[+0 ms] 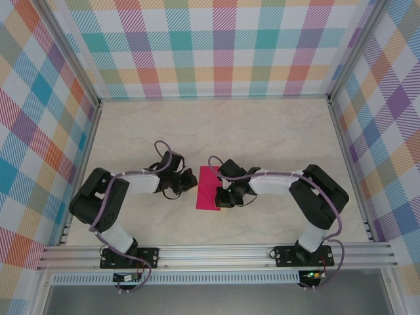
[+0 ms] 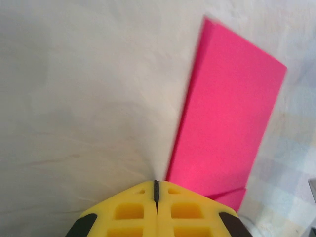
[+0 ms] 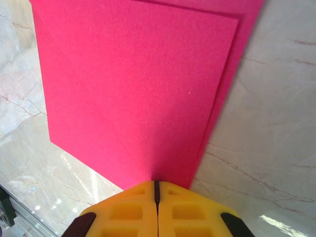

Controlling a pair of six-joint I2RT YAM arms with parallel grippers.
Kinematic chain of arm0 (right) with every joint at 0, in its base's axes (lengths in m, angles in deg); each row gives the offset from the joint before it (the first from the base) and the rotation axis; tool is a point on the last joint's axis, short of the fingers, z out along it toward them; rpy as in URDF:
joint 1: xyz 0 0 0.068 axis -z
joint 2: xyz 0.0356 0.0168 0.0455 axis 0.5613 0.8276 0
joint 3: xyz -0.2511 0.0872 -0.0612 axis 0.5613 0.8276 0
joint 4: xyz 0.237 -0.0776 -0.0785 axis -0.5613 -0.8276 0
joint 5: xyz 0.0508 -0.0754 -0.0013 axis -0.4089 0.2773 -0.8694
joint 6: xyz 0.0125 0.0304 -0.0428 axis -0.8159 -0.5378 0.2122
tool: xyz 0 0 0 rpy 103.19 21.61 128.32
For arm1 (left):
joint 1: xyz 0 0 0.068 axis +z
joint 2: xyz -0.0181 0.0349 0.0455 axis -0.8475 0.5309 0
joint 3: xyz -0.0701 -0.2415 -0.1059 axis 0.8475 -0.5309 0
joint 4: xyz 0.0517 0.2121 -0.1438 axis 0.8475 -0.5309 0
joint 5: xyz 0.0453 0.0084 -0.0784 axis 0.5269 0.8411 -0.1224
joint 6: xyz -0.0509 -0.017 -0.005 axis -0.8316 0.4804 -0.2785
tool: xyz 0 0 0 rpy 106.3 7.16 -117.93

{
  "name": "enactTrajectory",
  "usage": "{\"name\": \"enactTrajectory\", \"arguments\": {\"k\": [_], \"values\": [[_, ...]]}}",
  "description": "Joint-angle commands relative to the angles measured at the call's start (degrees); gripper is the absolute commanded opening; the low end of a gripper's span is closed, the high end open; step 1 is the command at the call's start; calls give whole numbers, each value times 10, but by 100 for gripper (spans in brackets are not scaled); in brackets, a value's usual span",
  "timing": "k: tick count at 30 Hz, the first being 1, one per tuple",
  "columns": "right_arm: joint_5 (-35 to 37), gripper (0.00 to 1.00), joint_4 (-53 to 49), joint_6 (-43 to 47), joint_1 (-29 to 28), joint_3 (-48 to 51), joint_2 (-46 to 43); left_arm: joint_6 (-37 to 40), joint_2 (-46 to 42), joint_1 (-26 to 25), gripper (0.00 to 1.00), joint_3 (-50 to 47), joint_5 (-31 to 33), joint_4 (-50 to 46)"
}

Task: Fold a paper plane with a square sheet of paper (pick it up from the middle)
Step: Fold the triangle a second time at the center of the table.

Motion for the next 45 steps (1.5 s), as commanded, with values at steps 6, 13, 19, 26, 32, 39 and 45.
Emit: {"name": "enactTrajectory", "arguments": {"k": [6,13,19,26,32,39,45], "values": [[27,6,-80,6,-5,27,22,8,-112,2,2,-11,0,-30],[17,6,-81,12,-5,8,12,-15,-114,-41,2,-42,-26,9],[-2,6,-76,28,-5,-45,-2,-17,-61,-61,1,-13,-28,24],[-24,6,-41,25,-5,-67,-9,-47,-5,-70,1,-23,-37,86],[-10,6,-29,16,-5,-93,25,-46,5,-71,1,-24,-7,67],[-14,6,-53,49,-5,-149,89,-40,9,-72,1,-22,15,19],[-6,6,-63,57,-5,-148,104,-40,22,-72,1,-21,27,-20]]}}
